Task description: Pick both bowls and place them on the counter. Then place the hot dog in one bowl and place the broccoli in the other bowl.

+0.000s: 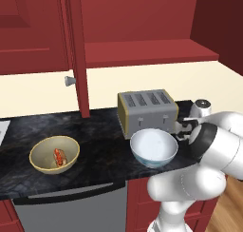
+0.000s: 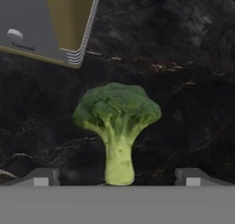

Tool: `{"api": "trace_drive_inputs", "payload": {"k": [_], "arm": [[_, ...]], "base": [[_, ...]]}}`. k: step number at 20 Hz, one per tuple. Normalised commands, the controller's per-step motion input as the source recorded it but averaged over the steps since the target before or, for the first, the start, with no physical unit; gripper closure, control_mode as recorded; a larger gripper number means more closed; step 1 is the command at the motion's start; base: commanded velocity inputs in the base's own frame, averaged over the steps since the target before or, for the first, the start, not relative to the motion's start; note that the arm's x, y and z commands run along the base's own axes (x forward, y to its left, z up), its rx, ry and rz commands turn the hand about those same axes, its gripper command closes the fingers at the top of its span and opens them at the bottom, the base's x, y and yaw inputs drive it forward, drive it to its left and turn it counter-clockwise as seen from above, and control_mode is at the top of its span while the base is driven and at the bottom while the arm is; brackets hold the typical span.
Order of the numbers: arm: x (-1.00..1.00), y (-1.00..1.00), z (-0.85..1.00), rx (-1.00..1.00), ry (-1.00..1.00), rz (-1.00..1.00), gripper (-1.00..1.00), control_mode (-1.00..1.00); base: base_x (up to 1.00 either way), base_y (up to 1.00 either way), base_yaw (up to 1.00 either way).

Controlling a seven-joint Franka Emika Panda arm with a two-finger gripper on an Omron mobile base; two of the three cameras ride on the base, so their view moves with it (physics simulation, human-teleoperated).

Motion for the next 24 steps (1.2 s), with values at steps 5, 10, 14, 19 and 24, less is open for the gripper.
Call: {"api": "trace_drive_inputs", "payload": {"k": [5, 10, 14, 19, 24], "arm": [[0.23, -0.01, -0.14, 0.00, 0.00, 0.01, -1.00, -1.00], [0.07, -0.04, -0.17, 0.01, 0.00, 0.02, -1.00, -1.00], [0.06, 0.00, -0.21, 0.00, 0.00, 0.01, -1.00, -1.00], [0.13, 0.00, -0.24, 0.00, 0.00, 0.00, -1.00, -1.00], [0.13, 0.00, -0.23, 0.00, 0.00, 0.00, 1.00, -1.00]], "base": [[0.00, 0.00, 0.00], [0.00, 0.00, 0.00], [0.00, 0.00, 0.00], [0.00, 0.00, 0.00], [0.00, 0.00, 0.00]]}}
